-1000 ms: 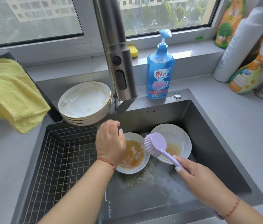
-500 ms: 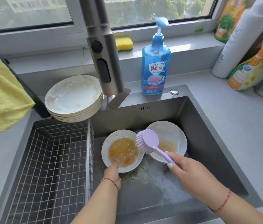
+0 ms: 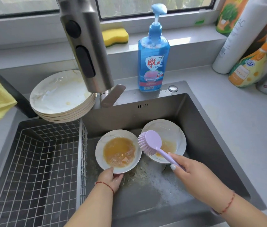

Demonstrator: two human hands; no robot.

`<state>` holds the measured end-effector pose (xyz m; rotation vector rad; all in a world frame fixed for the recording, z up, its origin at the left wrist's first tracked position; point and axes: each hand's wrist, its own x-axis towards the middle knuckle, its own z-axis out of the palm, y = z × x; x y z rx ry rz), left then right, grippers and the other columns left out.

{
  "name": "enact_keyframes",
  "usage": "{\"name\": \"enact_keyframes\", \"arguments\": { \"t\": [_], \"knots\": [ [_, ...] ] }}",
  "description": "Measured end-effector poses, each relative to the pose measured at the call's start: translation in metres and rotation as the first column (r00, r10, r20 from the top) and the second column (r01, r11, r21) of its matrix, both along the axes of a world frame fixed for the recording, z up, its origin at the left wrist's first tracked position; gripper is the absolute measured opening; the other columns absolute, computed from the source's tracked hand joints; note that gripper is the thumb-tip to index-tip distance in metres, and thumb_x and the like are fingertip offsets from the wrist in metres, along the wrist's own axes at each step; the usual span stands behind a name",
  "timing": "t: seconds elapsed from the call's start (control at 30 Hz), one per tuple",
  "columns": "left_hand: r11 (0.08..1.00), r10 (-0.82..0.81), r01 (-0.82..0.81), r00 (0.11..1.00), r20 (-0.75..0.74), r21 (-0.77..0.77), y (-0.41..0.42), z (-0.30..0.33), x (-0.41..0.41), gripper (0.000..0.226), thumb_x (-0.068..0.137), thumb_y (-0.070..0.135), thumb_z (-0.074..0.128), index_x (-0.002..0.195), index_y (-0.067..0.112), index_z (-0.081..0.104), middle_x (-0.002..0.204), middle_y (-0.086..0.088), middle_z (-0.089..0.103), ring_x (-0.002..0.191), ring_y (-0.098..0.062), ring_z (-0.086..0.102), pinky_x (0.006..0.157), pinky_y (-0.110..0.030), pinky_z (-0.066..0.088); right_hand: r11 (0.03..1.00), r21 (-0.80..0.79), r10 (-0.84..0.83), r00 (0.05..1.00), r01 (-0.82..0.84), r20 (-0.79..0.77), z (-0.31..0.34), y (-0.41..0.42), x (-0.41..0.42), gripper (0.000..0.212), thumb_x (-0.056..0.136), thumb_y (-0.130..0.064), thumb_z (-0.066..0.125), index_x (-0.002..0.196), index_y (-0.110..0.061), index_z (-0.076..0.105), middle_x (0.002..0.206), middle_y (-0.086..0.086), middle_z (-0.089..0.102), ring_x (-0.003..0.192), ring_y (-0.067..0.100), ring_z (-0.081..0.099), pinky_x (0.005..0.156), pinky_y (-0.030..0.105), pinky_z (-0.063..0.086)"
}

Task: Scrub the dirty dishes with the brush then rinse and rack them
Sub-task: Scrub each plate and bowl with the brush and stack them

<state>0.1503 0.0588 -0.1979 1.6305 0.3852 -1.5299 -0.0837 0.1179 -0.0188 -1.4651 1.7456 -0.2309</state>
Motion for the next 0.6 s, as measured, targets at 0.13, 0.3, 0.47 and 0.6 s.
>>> {"name": "enact_keyframes", "arguments": {
  "t": [0.13,0.3,0.47,0.6],
  "knots": [
    [0.998,-0.062,0.064,0.995,0.073,-0.022,-0.005,0.0,0.0,0.046,0.099,-0.011,0.033,0.143,0.0,0.038,0.147,-0.019,0.045,0.133,-0.039,0.045,0.103,-0.055,0.042,1.0,0.004,-0.028,1.0,0.028,0.003,-0.002,0.001,-0.002,0.04,0.099,-0.032,0.042,0.134,-0.051,0.043,0.055,-0.011,0.045,0.04,0.003,0.037,0.044,0.012,0.028],
    [0.995,-0.059,0.069,0.989,0.137,-0.071,-0.002,0.009,-0.002,0.049,0.094,-0.016,0.036,0.141,-0.001,0.04,0.145,-0.019,0.045,0.127,-0.041,0.048,0.094,-0.054,0.05,0.998,0.0,-0.067,0.997,0.067,0.026,0.0,0.005,-0.003,0.04,0.099,-0.031,0.043,0.135,-0.048,0.045,0.052,-0.013,0.044,0.039,0.002,0.038,0.043,0.013,0.028],
    [0.978,-0.079,0.119,0.971,0.225,-0.171,0.006,0.038,-0.002,0.05,0.093,-0.016,0.037,0.14,0.0,0.039,0.132,-0.013,0.048,0.11,-0.035,0.05,0.09,-0.051,0.053,0.996,-0.01,-0.09,0.995,0.09,0.053,0.004,0.01,-0.005,0.04,0.099,-0.03,0.043,0.132,-0.051,0.047,0.048,-0.015,0.047,0.037,0.003,0.036,0.041,0.015,0.028],
    [0.949,-0.153,0.225,0.941,0.302,-0.22,0.012,0.068,-0.003,0.046,0.094,-0.01,0.042,0.138,0.001,0.037,0.13,-0.014,0.047,0.106,-0.033,0.052,0.077,-0.045,0.056,0.995,-0.009,-0.1,0.993,0.101,0.062,0.009,0.014,-0.007,0.04,0.099,-0.029,0.042,0.134,-0.048,0.047,0.044,-0.023,0.049,0.035,0.002,0.037,0.04,0.014,0.028]
  ]
}}
